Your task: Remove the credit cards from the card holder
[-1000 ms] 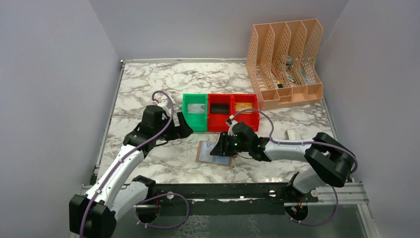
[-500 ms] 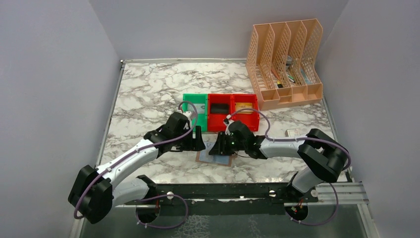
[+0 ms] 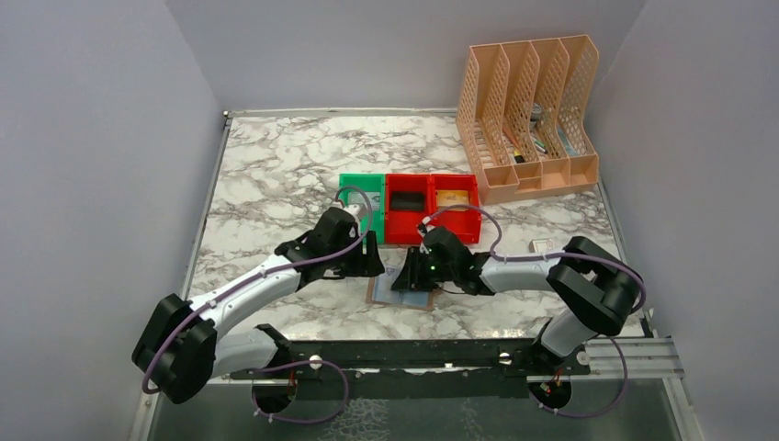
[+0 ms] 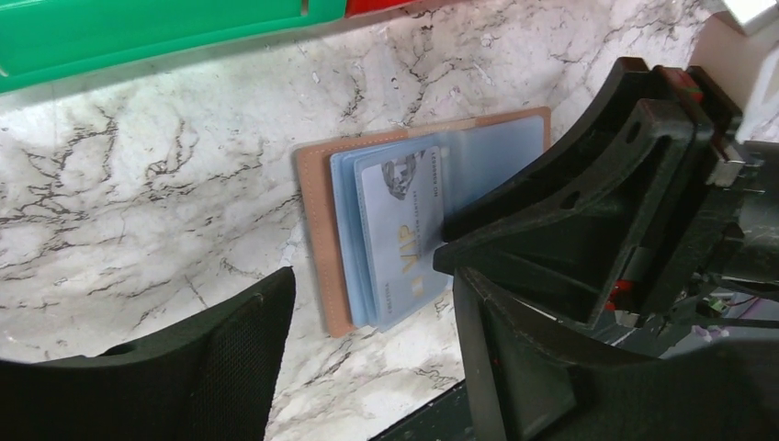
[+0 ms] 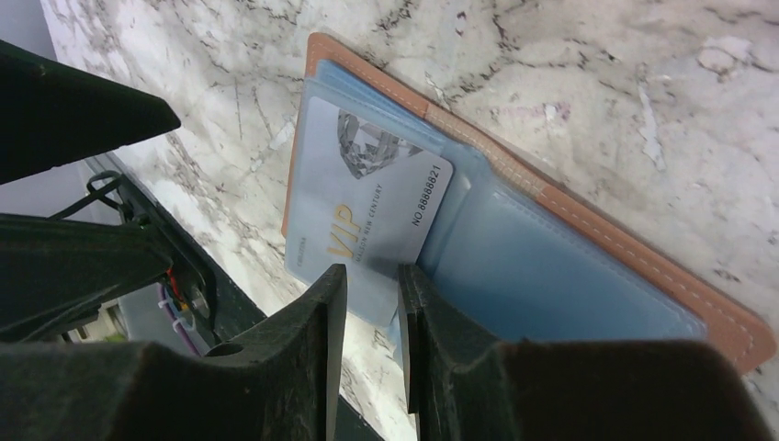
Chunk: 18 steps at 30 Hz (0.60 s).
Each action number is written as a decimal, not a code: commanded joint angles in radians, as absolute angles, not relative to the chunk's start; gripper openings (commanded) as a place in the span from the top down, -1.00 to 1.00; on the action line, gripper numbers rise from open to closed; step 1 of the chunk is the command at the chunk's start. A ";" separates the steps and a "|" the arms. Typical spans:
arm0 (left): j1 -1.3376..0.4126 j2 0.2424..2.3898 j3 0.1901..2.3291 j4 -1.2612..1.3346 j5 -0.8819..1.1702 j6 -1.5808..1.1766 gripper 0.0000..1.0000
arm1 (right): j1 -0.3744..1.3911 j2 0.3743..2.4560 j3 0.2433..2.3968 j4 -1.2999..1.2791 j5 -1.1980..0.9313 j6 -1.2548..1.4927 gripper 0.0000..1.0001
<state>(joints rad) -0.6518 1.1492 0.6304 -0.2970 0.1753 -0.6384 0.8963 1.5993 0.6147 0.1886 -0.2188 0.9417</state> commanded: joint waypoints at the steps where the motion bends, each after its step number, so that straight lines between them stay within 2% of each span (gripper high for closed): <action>1: -0.681 1.188 0.619 -0.248 0.194 -0.640 -0.25 | 0.891 1.578 0.566 0.150 -0.152 0.938 0.43; 10: -0.759 1.266 0.635 -0.218 0.155 -0.655 0.06 | 0.878 1.524 0.529 0.182 -0.167 0.900 0.42; 18: -0.793 1.310 0.636 -0.203 0.116 -0.679 0.20 | 0.860 1.507 0.541 0.142 -0.168 0.905 0.42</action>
